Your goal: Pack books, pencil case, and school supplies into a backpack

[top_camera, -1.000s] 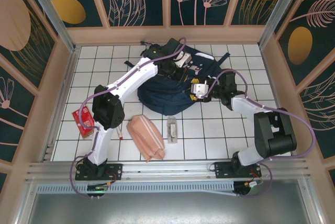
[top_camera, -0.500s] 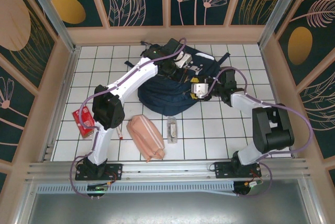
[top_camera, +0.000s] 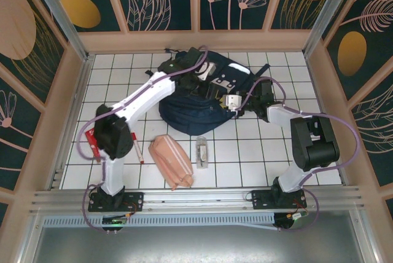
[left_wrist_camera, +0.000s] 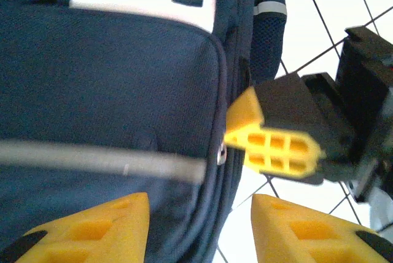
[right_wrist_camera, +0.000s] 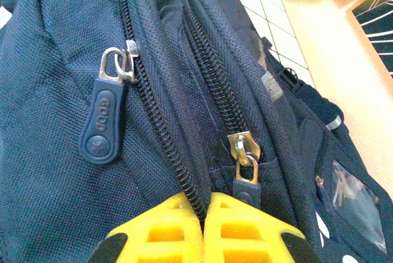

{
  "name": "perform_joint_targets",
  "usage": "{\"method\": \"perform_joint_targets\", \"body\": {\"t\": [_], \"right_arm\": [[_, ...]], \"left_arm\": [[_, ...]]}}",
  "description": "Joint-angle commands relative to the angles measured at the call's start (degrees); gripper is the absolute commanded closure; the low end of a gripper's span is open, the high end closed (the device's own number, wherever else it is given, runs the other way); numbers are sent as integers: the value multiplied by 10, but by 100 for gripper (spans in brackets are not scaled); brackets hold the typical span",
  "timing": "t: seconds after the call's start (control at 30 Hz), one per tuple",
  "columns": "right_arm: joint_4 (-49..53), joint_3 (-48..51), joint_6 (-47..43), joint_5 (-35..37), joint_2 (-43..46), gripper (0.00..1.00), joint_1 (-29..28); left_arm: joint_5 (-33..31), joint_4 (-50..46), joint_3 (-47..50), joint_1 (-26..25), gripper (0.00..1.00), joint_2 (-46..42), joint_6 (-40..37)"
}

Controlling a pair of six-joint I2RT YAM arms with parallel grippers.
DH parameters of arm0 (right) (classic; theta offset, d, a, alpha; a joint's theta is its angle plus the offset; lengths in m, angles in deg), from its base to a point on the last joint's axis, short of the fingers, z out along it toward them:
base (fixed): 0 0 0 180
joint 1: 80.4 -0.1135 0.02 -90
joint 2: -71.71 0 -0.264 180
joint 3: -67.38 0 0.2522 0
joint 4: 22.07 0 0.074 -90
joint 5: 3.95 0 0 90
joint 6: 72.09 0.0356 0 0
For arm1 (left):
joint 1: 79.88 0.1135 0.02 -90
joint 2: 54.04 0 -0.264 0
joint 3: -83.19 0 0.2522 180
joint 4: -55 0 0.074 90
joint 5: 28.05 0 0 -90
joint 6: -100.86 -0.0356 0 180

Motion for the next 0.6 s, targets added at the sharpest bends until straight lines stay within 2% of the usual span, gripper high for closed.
{"method": "perform_joint_targets", "body": {"t": [0.0,0.1,0.17,0.3,0.57], "right_arm": [[9,-28,51,-66,7,100,-15],[3,-28,70,-73,2,100,-18],[-5,-30,84,-79,-3,100,-18],[-10,-35,95,-84,-8,100,-23],[-34,-29,119,-91,-11,100,-35]], "left_arm": [[-32,42,112,-6,57,-107,130],[-22,112,228,-36,57,-177,207],[-21,143,261,-60,57,-188,247],[-66,157,270,-88,57,-167,317],[-148,227,270,-90,60,-122,392]]}}
